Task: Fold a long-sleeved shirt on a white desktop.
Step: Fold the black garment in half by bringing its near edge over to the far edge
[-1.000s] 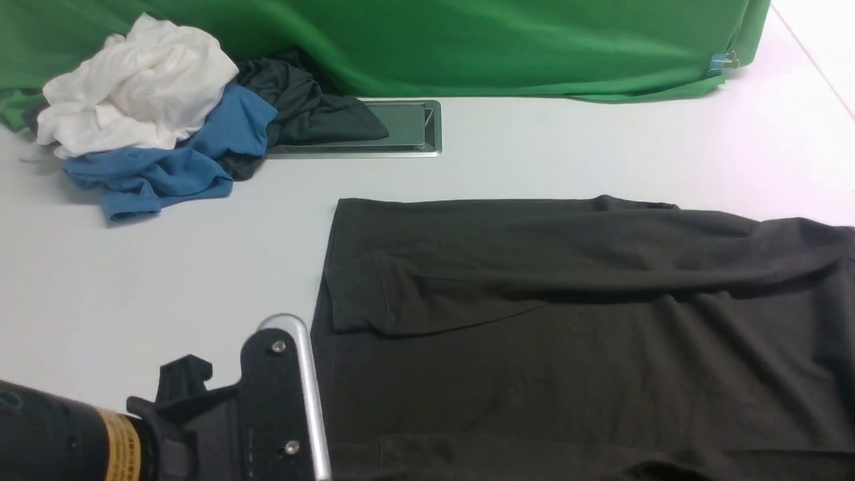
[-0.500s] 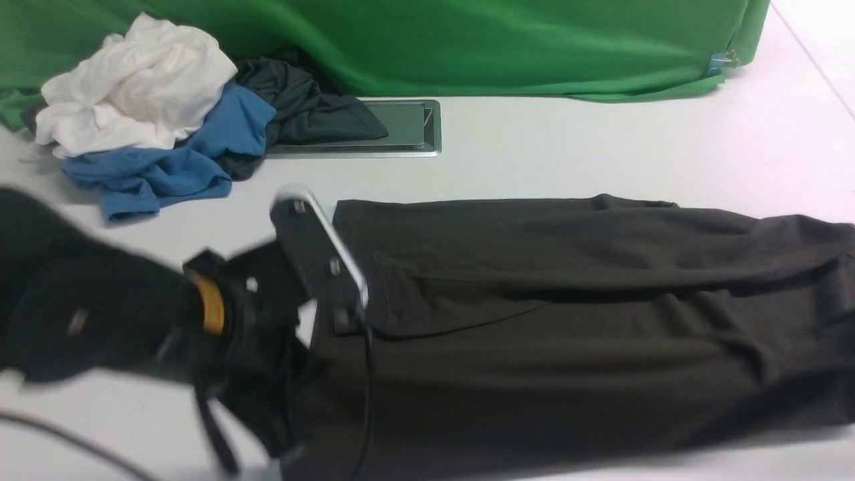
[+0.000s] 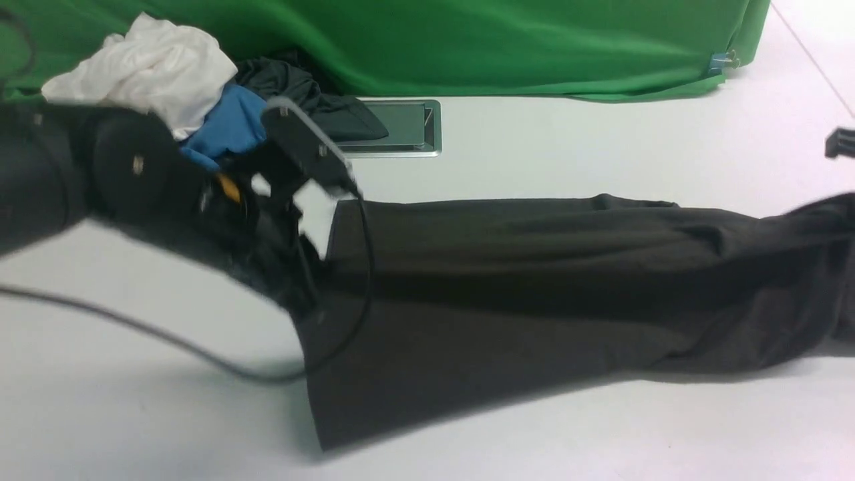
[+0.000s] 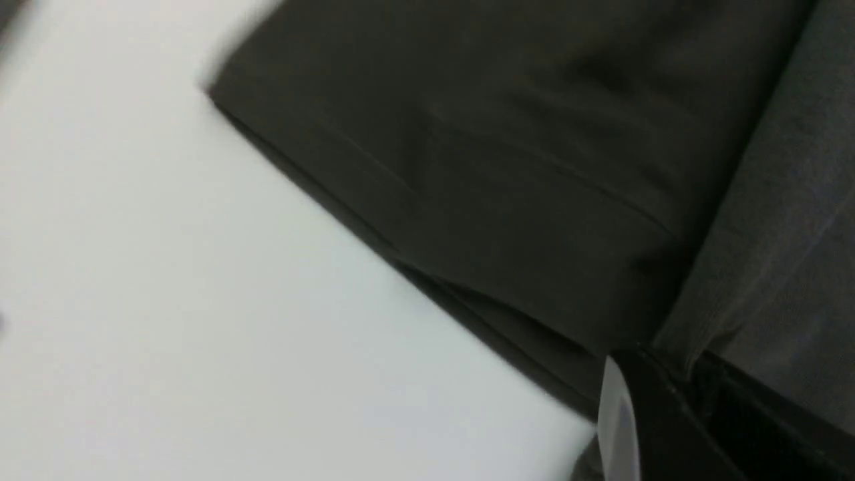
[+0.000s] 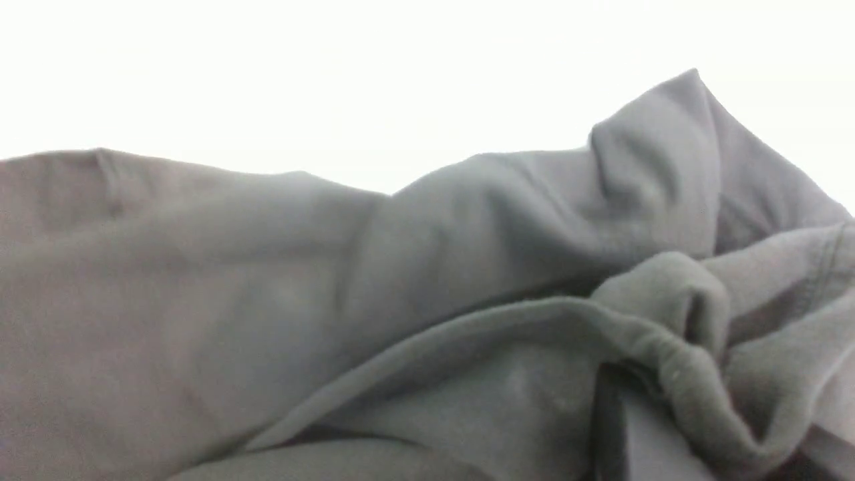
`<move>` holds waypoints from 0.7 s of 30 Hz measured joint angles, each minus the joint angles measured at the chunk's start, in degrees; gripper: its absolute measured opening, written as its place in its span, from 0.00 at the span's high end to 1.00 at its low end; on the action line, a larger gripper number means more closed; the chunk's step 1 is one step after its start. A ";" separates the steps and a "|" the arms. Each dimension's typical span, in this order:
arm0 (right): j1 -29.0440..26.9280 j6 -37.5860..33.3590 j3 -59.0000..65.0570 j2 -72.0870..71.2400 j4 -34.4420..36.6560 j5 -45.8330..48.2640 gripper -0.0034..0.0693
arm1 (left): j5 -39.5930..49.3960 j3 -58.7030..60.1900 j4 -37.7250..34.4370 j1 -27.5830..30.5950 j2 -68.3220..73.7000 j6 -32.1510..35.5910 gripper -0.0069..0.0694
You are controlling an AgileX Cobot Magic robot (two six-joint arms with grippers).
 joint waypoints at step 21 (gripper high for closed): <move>0.11 -1.85 -17.48 16.18 -0.40 -1.99 0.33 | -9.17 -24.45 12.87 0.73 28.11 0.91 0.84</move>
